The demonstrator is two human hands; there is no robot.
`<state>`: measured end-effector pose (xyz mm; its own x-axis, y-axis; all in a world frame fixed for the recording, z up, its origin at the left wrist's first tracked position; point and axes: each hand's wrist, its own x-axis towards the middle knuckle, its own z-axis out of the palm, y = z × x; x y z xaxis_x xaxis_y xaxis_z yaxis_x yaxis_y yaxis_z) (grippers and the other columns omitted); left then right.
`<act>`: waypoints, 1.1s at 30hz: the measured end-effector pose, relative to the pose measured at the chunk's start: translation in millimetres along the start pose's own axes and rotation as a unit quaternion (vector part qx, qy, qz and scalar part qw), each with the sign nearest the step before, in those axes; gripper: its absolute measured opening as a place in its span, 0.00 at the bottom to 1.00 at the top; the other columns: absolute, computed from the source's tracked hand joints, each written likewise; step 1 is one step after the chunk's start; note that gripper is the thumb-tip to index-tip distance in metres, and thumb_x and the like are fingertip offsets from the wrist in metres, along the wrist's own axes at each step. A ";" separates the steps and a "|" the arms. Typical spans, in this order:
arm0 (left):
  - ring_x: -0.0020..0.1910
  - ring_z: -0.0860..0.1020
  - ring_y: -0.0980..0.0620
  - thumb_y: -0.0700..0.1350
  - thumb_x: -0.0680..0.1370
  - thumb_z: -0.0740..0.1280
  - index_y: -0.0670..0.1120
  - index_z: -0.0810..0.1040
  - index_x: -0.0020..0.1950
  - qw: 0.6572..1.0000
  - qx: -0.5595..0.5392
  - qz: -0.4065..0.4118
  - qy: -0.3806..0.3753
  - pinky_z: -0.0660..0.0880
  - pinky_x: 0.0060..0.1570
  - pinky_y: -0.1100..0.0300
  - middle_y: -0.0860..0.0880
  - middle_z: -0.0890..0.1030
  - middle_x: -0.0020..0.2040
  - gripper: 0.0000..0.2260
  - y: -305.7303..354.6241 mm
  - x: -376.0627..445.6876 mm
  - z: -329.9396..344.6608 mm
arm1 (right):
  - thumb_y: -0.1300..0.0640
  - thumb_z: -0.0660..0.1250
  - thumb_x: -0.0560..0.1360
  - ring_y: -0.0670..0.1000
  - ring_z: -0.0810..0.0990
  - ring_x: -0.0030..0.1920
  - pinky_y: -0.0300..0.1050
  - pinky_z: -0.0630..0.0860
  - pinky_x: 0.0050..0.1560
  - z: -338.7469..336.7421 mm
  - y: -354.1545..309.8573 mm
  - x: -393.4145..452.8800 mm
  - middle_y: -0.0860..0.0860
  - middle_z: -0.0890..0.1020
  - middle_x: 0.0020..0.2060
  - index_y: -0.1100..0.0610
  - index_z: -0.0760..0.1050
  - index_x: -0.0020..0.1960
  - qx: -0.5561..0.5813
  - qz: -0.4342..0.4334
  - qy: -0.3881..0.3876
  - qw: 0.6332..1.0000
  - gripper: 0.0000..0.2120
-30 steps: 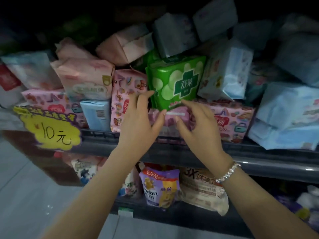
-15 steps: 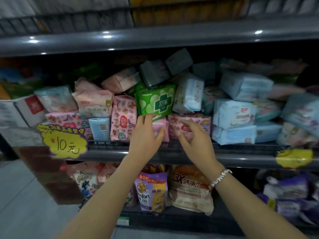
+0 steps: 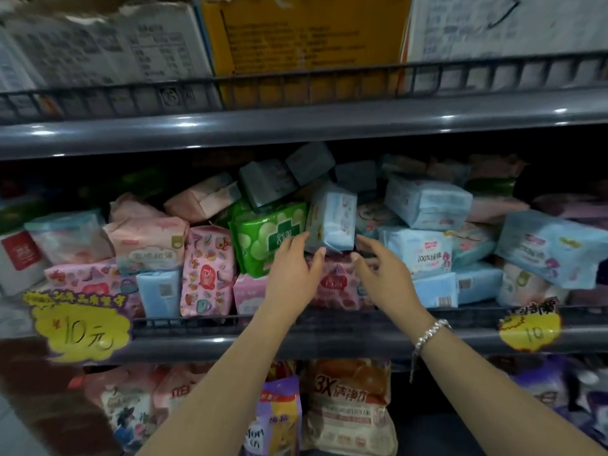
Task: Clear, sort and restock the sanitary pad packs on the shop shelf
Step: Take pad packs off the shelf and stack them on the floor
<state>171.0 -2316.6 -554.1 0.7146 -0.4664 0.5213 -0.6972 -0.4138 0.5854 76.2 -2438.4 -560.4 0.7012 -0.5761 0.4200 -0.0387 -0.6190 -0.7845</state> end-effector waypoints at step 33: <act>0.50 0.82 0.46 0.58 0.71 0.68 0.49 0.75 0.64 0.805 -0.549 -0.215 -0.063 0.79 0.43 0.51 0.46 0.83 0.54 0.24 38.1 -60.1 -46.6 | 0.50 0.68 0.75 0.44 0.82 0.49 0.35 0.78 0.41 -13.8 -64.1 -72.8 0.48 0.79 0.57 0.42 0.78 0.55 0.353 0.081 -0.015 0.932 0.09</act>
<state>104.1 -2267.9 -534.2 0.8171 -0.5684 0.0968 0.1344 0.3510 0.9267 17.8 -2364.2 -534.4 0.7464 -0.6104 0.2652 0.3249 -0.0135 -0.9456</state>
